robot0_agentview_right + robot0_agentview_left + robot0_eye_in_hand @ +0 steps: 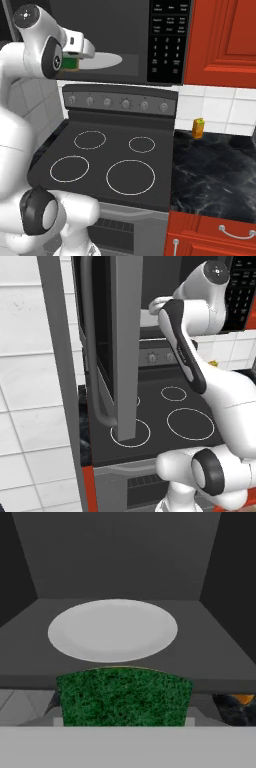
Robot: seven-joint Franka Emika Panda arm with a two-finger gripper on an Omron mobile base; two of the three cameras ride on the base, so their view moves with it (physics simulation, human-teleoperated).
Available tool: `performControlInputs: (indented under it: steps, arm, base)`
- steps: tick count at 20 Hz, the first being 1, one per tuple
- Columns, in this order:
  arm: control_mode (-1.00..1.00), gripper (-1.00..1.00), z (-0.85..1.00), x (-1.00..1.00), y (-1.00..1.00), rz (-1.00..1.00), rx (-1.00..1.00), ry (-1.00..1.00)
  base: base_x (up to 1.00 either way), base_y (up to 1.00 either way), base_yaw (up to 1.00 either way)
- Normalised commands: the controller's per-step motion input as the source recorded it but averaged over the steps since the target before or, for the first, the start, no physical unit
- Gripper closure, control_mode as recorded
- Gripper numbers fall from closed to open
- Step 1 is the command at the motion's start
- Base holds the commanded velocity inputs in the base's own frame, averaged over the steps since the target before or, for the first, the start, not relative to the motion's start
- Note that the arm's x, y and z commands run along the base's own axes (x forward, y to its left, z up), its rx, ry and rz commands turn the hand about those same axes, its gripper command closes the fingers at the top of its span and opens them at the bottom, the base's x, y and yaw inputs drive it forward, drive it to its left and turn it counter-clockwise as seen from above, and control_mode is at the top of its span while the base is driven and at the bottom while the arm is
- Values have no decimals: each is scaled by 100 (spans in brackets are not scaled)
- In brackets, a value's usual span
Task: Place the sponge inside the microwave to prepare for sanitizing.
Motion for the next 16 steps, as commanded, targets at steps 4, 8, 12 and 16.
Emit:
performControlInputs:
  steps: [4, 8, 12, 16]
  arm:
    - [-100, 100, -26, 55, 0, 0, 3, 0]
    - [-100, 100, -25, 52, 2, 0, 1, 0]
    - [-100, 100, -4, 42, 12, 0, 0, 0]
    - [-100, 100, 0, 34, 8, 0, 0, 4]
  base:
    - [0, 0, 0]
    - [0, 0, 0]
    - [0, 0, 0]
    - [0, 0, 0]
